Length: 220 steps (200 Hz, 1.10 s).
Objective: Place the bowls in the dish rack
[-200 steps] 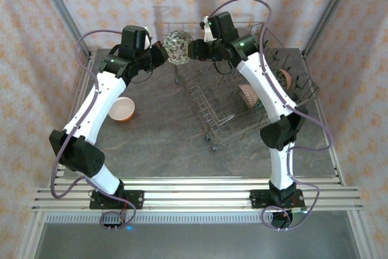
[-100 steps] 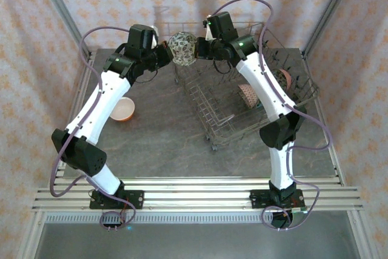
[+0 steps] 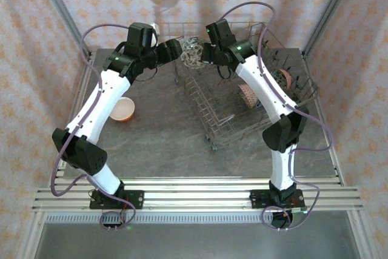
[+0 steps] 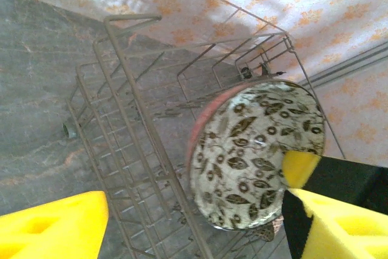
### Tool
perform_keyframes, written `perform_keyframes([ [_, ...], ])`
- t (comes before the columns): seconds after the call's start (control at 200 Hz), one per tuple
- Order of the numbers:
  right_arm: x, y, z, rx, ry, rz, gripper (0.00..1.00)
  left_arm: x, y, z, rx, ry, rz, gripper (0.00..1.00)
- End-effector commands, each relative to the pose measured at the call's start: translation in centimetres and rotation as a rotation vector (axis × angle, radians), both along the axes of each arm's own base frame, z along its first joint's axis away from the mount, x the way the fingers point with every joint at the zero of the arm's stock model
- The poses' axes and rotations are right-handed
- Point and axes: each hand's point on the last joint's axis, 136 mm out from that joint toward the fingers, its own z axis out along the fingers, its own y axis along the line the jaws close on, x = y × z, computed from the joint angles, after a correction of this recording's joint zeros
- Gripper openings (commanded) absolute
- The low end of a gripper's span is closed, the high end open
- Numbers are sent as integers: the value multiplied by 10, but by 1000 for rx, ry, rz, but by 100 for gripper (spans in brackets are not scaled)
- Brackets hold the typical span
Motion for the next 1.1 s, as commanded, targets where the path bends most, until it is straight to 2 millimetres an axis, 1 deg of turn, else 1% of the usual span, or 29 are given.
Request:
perform_keyframes([
  [0.0,-11,-50,67,-19,-181,-165,0,-3,17,29,0,-91,8,78],
  [0.065,-20,-73,71,-71,-206,-228,0,-3,24,24,-3,-92,13,79],
  [0.1,-26,-85,76,-82,-224,-258,0,-3,27,21,-8,-90,14,79],
  [0.135,-34,-99,77,-100,-235,-293,0,-3,31,17,-14,-83,23,79],
  [0.165,-39,-108,78,-113,-246,-312,0,-3,33,14,-22,-81,24,79],
  [0.245,-57,-137,78,-190,-260,-386,0,-6,34,7,-27,-74,8,79],
  [0.265,-61,-142,75,-208,-255,-397,0,-6,36,5,-24,-70,6,79],
  [0.275,-64,-148,74,-229,-253,-413,0,-6,36,4,-21,-67,5,79],
  [0.33,-76,-166,66,-308,-236,-463,0,-6,38,-3,-2,-53,-4,79],
  [0.355,-81,-172,58,-345,-217,-476,0,-7,38,-6,6,-48,-11,79],
  [0.415,-92,-184,42,-409,-176,-505,0,-6,39,-13,4,-32,-12,79],
  [0.485,-101,-193,21,-458,-132,-524,0,-5,39,-18,-1,-23,-14,79],
  [0.586,-108,-199,-1,-519,-84,-542,0,-4,37,-22,1,-12,-21,79],
  [0.656,-109,-196,-12,-569,-68,-528,0,-4,37,-25,1,-5,-22,79],
  [0.771,-109,-188,-25,-659,-46,-511,0,-3,36,-31,3,13,-29,79],
  [0.941,-107,-182,-40,-708,-34,-514,0,-6,38,-39,14,31,-27,79],
  [1.096,-104,-174,-44,-764,-50,-509,0,-7,40,-42,26,41,-29,79],
])
